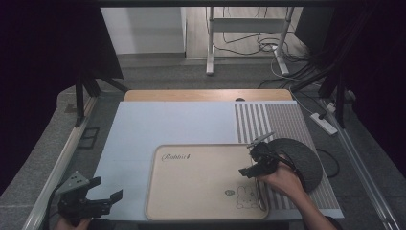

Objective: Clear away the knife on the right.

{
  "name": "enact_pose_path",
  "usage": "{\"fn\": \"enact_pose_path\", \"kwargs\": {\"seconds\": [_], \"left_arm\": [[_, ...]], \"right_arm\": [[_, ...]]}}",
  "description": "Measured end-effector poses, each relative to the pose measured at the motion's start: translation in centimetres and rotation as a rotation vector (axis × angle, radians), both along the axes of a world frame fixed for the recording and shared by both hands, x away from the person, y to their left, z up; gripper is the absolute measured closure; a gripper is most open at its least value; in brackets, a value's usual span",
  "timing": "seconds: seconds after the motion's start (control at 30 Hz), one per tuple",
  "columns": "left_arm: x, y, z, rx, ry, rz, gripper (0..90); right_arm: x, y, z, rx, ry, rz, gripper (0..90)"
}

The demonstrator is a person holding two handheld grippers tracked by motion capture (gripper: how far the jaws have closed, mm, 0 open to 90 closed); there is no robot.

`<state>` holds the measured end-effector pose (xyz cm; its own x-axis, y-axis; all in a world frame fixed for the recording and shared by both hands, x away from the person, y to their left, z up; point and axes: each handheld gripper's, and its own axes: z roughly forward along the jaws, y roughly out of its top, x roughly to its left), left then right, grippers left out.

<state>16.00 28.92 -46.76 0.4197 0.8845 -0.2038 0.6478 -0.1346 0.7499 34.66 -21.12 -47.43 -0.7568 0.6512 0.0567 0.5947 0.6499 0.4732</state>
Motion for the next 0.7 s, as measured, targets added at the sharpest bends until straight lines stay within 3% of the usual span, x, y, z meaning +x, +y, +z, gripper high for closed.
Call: {"fn": "enact_pose_path", "kwargs": {"seconds": [0.33,0.47,0.7], "left_arm": [[0.0,0.0,0.0,0.002,0.001,0.0,4.4],[0.0,0.0,0.0,0.002,0.001,0.001,4.4],[0.0,0.0,0.0,0.002,0.0,0.001,4.4]], "right_arm": [[-0.1,-1.2,0.5,0.021,-0.025,-0.023,11.2],[-0.6,-1.4,0.8,-0.008,-0.06,-0.018,8.5],[-1.3,-1.8,1.5,0.008,-0.103,-0.016,3.2]]}}
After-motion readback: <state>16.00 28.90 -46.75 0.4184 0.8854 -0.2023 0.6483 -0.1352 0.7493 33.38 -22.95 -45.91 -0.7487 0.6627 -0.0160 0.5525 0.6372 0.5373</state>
